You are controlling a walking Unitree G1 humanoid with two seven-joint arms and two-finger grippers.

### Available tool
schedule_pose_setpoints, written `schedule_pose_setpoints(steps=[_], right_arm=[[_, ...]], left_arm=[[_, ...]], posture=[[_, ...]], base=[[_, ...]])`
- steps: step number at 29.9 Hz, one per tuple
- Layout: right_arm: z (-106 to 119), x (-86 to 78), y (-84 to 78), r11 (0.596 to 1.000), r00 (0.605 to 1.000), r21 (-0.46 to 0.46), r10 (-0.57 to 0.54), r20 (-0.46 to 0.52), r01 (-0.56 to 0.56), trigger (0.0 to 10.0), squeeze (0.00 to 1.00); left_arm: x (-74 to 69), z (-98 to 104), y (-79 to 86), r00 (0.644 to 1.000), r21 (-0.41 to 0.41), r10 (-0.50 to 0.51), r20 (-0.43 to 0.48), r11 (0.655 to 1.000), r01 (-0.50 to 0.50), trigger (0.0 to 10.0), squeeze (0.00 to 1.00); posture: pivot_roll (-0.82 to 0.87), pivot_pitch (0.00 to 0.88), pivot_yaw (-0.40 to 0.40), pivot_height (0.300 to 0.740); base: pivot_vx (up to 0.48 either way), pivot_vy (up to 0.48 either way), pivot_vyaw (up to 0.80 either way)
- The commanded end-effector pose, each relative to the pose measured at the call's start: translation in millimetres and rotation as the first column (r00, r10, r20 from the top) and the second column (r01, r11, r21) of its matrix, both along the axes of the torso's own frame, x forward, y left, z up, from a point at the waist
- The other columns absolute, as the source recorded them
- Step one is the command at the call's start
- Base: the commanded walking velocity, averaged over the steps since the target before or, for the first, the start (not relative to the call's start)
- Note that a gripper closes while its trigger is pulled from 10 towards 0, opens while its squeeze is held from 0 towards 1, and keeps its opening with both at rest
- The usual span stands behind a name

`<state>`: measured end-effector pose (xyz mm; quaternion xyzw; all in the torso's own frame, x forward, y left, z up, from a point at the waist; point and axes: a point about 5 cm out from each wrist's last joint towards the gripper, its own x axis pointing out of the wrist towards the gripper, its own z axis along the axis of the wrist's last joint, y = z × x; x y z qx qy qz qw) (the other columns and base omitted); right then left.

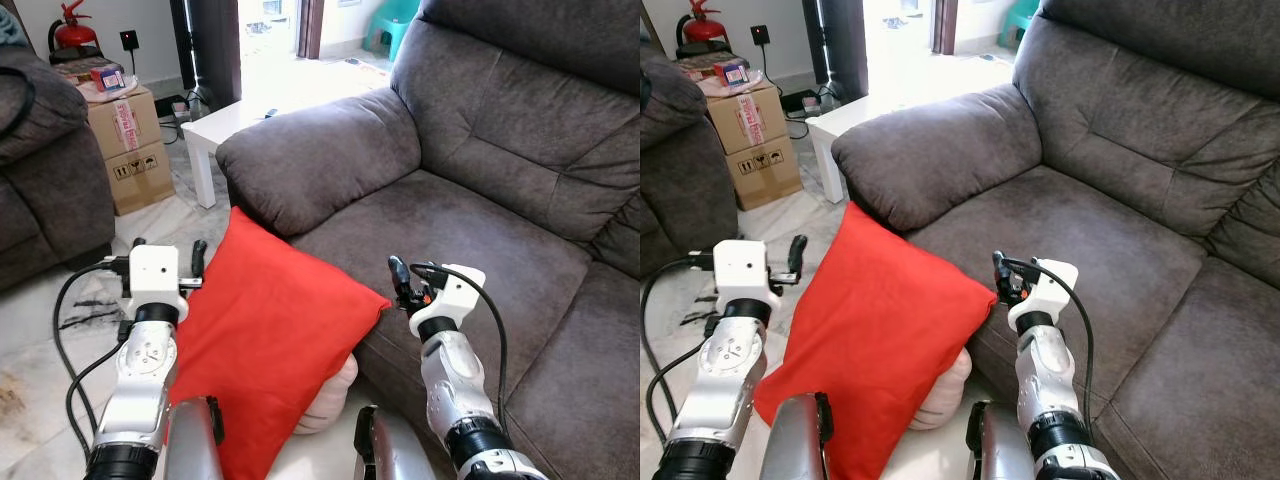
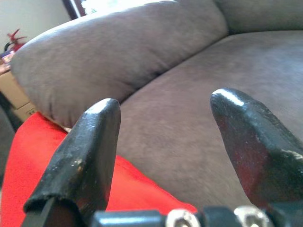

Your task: Move the pillow to the sofa from floor

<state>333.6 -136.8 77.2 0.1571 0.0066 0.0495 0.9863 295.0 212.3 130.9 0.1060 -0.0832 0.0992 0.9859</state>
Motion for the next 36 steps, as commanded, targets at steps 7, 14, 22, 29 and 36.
schedule_pose_setpoints(steps=[7,14,22,29,36], right_arm=[[11.4,6.3,10.2,0.999,0.999,-0.012,0.050,0.017,-0.050,10.0,0.00],[4.9,1.1,12.0,0.998,0.998,-0.013,0.066,-0.011,-0.066,10.0,0.00],[4.7,-2.7,14.6,0.992,0.992,-0.041,0.123,-0.002,-0.123,10.0,0.00],[1.7,-5.2,11.9,0.994,0.994,-0.023,0.105,-0.017,-0.106,10.0,0.00],[-2.5,-6.0,7.8,0.995,0.994,-0.033,0.095,-0.050,-0.096,10.0,0.00]], left_arm=[[-4.6,3.9,-2.3,1.000,0.000,0.017,0.020,1.000,-0.017,10.0,0.00],[-8.3,1.7,-2.8,1.000,-0.013,0.024,0.015,1.000,-0.024,10.0,0.00],[-7.4,1.6,-2.0,1.000,-0.017,0.029,0.011,0.999,-0.029,10.0,0.00],[-7.6,0.9,-1.5,1.000,-0.016,0.030,0.006,0.999,-0.030,10.0,0.00],[-6.0,1.1,-5.7,1.000,-0.013,0.001,0.004,1.000,-0.001,10.0,0.00]], posture=[[0.07,0.084,-0.193,0.531],[0.06,0.092,-0.197,0.531],[0.05,0.092,-0.189,0.531],[0.05,0.096,-0.184,0.531],[0.05,0.095,-0.178,0.531]], base=[[0.000,0.000,0.00],[0.151,0.000,0.00],[0.265,0.000,0.16],[0.267,0.000,0.55],[0.000,0.000,0.00]])
